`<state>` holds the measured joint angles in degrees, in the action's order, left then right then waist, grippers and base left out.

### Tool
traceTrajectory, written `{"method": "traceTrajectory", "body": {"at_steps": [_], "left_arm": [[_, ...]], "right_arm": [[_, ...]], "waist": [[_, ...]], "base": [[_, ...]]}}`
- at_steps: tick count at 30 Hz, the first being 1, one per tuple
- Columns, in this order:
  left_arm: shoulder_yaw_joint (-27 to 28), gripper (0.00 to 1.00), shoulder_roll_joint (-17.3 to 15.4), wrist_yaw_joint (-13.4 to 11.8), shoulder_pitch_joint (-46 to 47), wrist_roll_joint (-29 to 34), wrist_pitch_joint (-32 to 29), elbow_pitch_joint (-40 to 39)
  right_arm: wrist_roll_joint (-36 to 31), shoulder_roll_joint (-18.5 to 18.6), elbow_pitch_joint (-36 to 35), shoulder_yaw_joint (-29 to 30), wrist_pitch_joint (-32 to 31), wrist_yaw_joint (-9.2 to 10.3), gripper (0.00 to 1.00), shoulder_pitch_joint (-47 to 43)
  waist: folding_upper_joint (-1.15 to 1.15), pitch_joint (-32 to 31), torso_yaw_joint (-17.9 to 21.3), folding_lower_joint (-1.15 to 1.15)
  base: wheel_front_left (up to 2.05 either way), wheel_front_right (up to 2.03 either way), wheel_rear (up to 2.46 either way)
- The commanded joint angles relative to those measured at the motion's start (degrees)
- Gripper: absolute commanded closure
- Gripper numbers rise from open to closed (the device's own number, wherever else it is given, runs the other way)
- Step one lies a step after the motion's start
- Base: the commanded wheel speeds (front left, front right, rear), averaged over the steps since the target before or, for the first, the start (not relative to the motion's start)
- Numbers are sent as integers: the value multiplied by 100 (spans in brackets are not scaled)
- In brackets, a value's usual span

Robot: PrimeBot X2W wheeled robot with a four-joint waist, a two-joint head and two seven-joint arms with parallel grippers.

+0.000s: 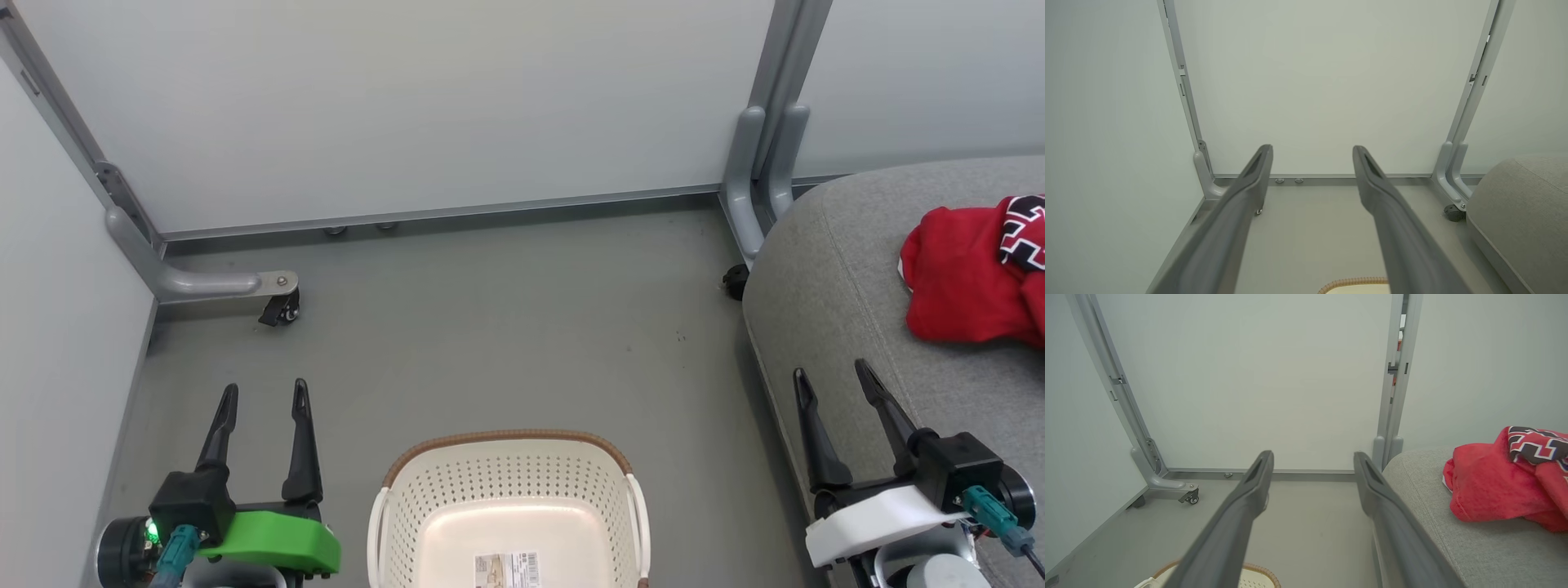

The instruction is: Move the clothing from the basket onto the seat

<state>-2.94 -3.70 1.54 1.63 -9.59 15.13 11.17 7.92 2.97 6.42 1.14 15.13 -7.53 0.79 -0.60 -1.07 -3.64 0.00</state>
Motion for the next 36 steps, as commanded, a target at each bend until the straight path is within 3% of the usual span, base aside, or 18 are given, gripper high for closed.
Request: {"method": "traceTrajectory", "body": {"at_steps": [1,6,17,18,22,36], "left_arm": [[13,0,11,53,-107,46,1,4],[-13,0,22,195,-137,117,1,16],[47,0,41,254,-102,235,1,45],[31,100,44,242,-74,218,0,35],[37,100,59,244,-105,181,-19,226],[220,100,62,310,18,-1375,-428,242]], "right_arm": [[-30,1,-13,23,2,8,0,-79],[-14,1,13,92,2,8,0,-141],[70,-1,41,87,2,8,0,-137],[54,-13,34,80,0,0,100,-71],[97,-54,205,71,-16,0,100,-121],[1637,-43,303,162,-416,1,100,13]], "waist": [[60,-10,9,0],[60,-32,40,0],[60,-54,46,0],[0,-54,46,0],[0,-54,48,0],[7,-35,83,0]], "base": [[0,0,0],[0,0,0],[0,0,0],[0,0,0],[0,0,0],[0,0,0]]}}
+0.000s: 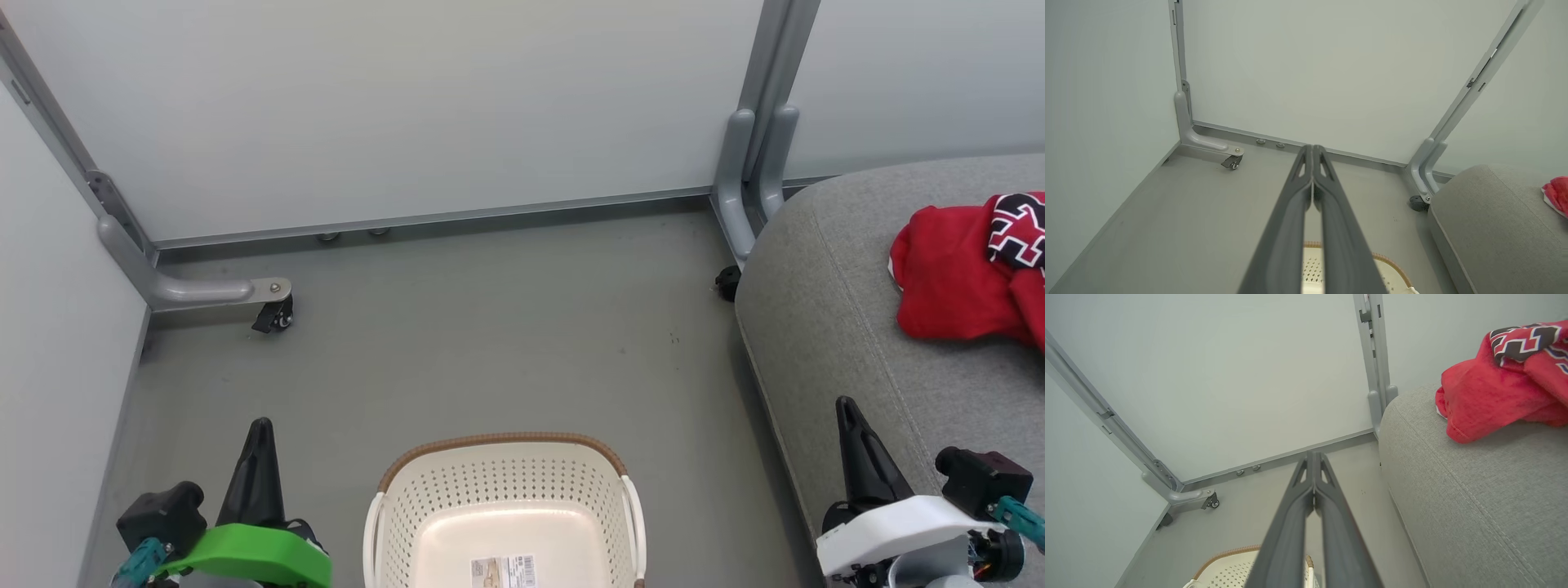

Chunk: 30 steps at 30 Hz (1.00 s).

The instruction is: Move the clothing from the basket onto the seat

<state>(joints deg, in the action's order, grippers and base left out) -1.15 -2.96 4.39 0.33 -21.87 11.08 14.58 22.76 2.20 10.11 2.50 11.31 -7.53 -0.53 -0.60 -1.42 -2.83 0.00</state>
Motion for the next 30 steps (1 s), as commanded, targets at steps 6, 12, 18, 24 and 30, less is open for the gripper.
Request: {"method": "traceTrajectory", "body": {"at_steps": [6,12,18,24,30], "left_arm": [[96,100,-10,52,187,-745,-164,-108],[153,100,-9,76,229,-1300,-302,-109],[210,100,-7,97,269,-1815,-433,-107],[261,100,-7,118,305,-2305,-556,-104],[314,100,-5,137,340,-2778,-678,-101]], "right_arm": [[741,39,-33,58,-183,1,100,195],[1285,43,2,89,-323,2,100,241],[1795,47,35,118,-454,2,100,287],[2275,51,66,146,-578,2,100,327],[2743,55,99,172,-698,2,100,363]], "waist": [[9,9,16,0],[12,18,31,0],[15,26,46,0],[18,35,61,0],[21,43,77,0]], "base": [[0,0,0],[0,0,0],[0,0,0],[0,0,0],[0,0,0]]}}
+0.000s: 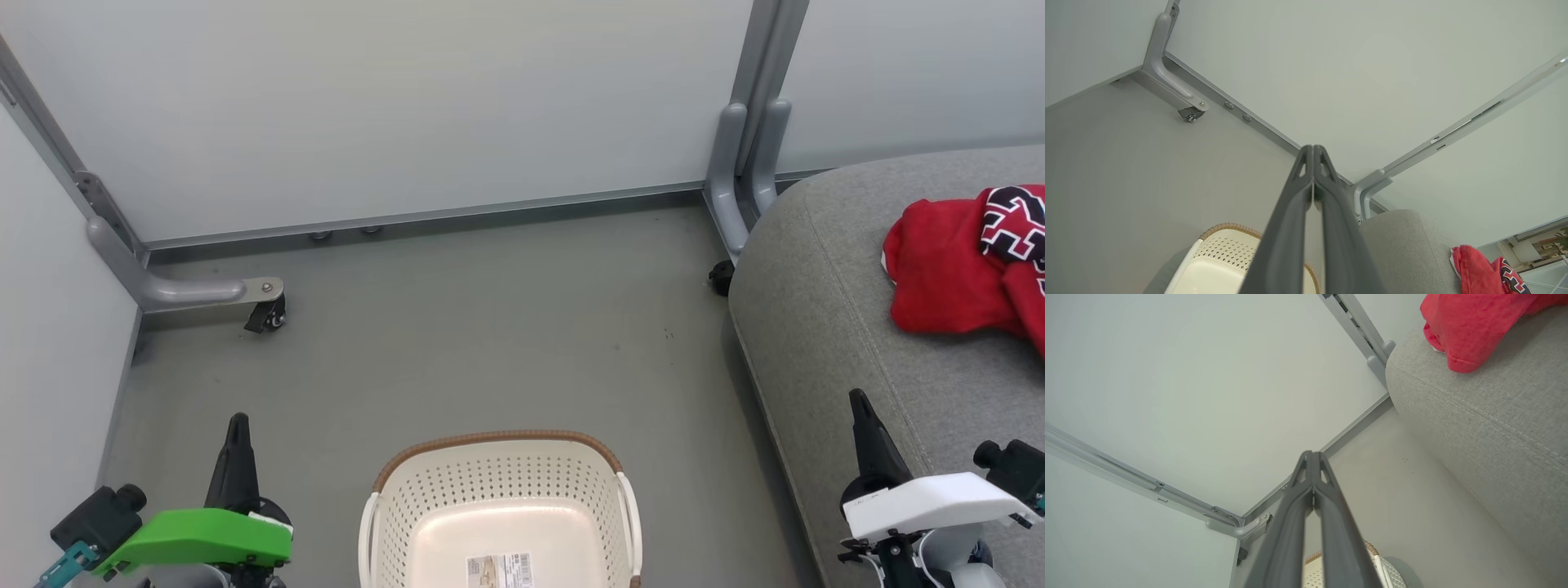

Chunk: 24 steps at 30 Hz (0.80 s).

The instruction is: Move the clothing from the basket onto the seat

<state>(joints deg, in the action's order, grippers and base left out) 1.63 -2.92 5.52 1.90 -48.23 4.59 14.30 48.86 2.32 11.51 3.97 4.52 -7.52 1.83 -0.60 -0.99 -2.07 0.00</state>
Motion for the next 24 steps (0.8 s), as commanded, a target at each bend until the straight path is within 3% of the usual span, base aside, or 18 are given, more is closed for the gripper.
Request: {"method": "traceTrajectory", "body": {"at_steps": [1,24], "left_arm": [[43,100,-10,28,189,-205,-47,-72],[210,100,-6,96,298,-1718,-436,-61]], "right_arm": [[197,43,-37,29,-39,1,100,134],[1693,55,66,115,-426,3,100,265]], "waist": [[21,2,4,0],[32,35,61,0]], "base": [[0,0,0],[0,0,0]]}}
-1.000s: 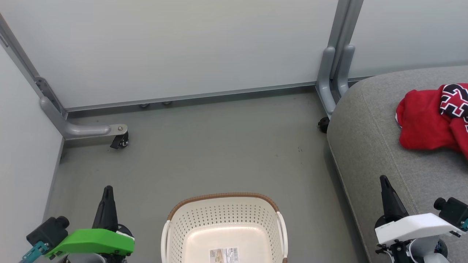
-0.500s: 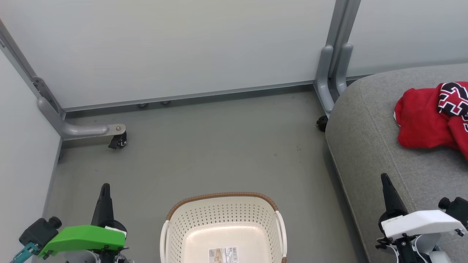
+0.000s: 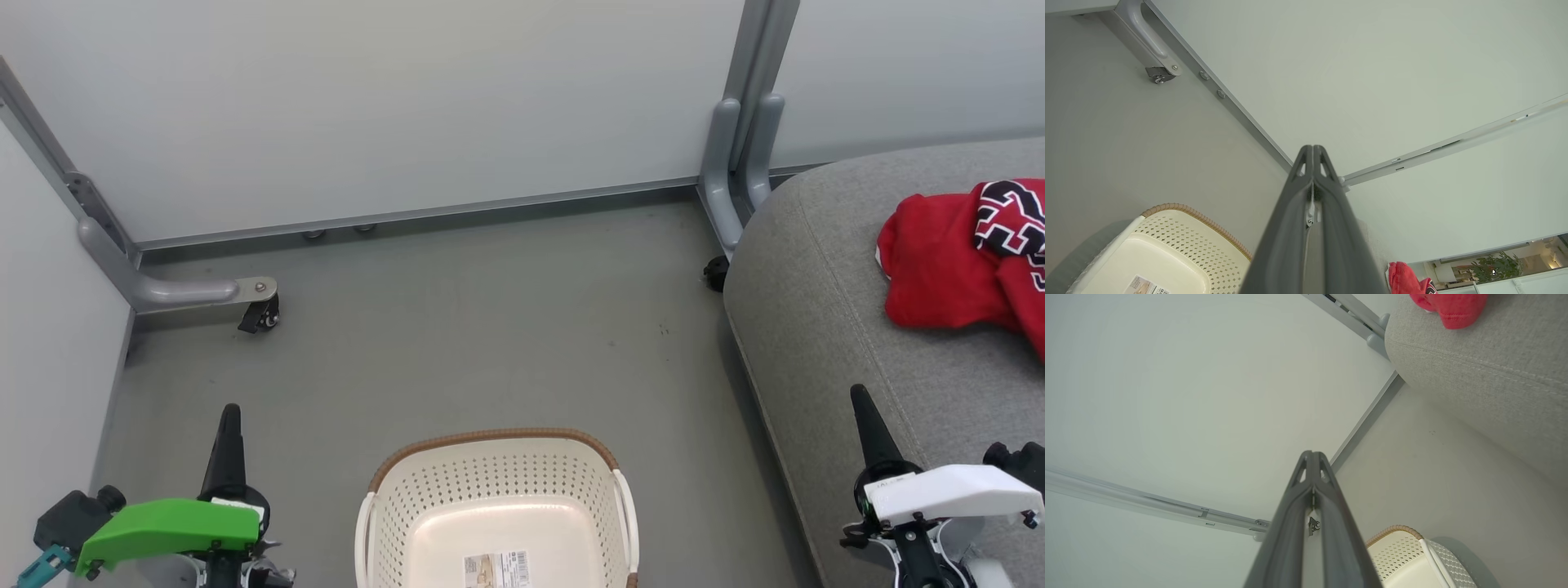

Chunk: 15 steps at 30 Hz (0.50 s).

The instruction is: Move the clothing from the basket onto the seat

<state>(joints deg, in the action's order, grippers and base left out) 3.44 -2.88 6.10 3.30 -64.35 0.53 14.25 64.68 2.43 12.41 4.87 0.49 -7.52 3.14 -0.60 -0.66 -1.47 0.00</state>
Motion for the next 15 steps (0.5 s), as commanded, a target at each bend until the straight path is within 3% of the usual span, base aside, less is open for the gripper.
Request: {"method": "traceTrajectory", "body": {"at_steps": [1,15], "left_arm": [[35,100,-9,42,163,-164,-45,-56],[123,100,-7,71,212,-942,-242,-49]], "right_arm": [[161,44,-21,28,-38,3,100,137],[932,48,34,73,-240,3,100,191]], "waist": [[33,2,3,0],[39,22,39,0]], "base": [[0,0,0],[0,0,0]]}}
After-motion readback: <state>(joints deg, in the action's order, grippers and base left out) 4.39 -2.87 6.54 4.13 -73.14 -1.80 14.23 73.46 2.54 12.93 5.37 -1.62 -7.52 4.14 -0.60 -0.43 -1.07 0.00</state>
